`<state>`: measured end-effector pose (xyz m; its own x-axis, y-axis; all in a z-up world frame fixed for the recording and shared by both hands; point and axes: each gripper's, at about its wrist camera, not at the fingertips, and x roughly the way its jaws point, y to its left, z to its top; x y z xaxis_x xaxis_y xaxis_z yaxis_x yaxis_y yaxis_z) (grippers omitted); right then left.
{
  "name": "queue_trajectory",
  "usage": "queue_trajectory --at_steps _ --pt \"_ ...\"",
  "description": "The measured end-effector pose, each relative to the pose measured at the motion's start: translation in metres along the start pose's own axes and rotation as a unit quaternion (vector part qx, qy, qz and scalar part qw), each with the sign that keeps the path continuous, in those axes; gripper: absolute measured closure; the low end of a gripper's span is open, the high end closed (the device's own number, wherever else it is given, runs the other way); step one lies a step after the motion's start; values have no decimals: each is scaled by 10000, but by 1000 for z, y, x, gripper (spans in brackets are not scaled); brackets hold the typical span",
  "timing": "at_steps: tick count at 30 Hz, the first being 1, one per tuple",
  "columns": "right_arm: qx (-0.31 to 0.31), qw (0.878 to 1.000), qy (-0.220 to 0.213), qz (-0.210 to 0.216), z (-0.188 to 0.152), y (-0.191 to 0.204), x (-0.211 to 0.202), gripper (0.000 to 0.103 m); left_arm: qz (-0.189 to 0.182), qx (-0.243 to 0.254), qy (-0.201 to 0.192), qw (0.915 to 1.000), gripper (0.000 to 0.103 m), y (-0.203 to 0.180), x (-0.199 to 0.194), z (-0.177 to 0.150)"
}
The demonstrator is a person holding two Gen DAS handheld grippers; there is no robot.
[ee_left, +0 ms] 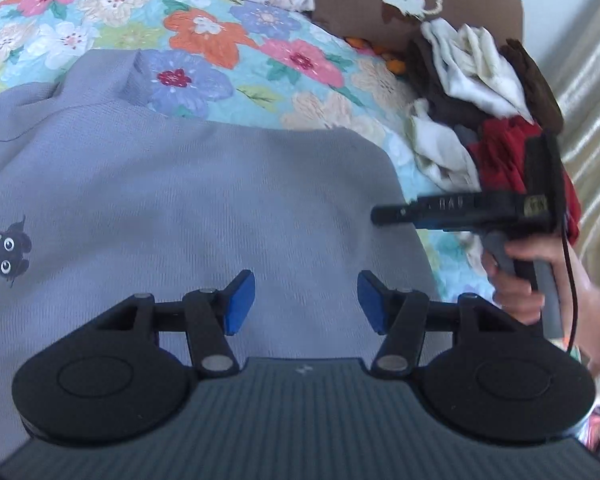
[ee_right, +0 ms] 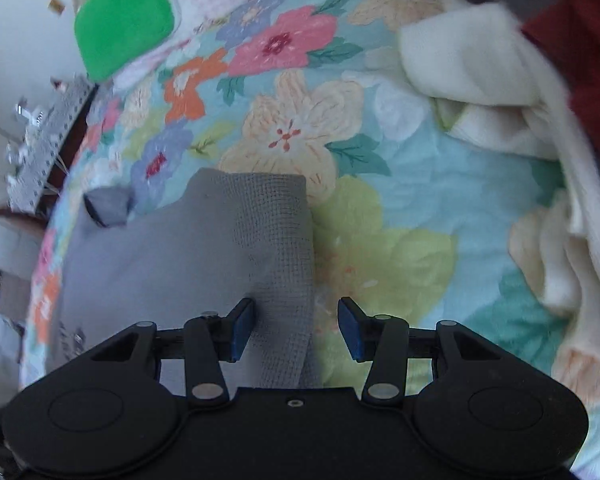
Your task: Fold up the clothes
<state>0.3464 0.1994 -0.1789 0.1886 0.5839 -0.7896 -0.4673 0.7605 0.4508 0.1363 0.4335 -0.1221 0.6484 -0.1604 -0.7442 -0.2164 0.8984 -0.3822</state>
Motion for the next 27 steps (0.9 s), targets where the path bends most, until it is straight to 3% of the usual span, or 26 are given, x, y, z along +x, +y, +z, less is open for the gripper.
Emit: queue_trajectory --at_steps 2,5,9,15,18,21,24,27 --pt "-697 9972 -255 -91 -3 22 0 91 185 -14 -95 9998 47 4 3 7" --pt "-1675 9814 -898 -257 -22 60 -14 94 93 -194 -283 9994 47 16 -1 15" --pt "-3173 9393 -1266 -327 -70 113 -25 94 27 -526 -412 9978 47 36 -5 16" --pt "-4495 8924 -175 346 -128 149 -16 91 9 -744 -236 9969 47 52 4 0" --pt "-4476 8925 -175 530 -129 145 -31 81 14 -744 -201 9970 43 52 8 -6" --pt "-4069 9100 -484 636 -113 130 -55 69 115 -792 -158 9967 39 53 16 -8" --pt "-3640 9276 -737 406 -91 113 -65 64 68 -792 -147 9967 39 51 24 -7" --pt "-3553 9323 -662 151 -75 103 -58 63 -23 -744 -265 9969 34 49 30 -6"
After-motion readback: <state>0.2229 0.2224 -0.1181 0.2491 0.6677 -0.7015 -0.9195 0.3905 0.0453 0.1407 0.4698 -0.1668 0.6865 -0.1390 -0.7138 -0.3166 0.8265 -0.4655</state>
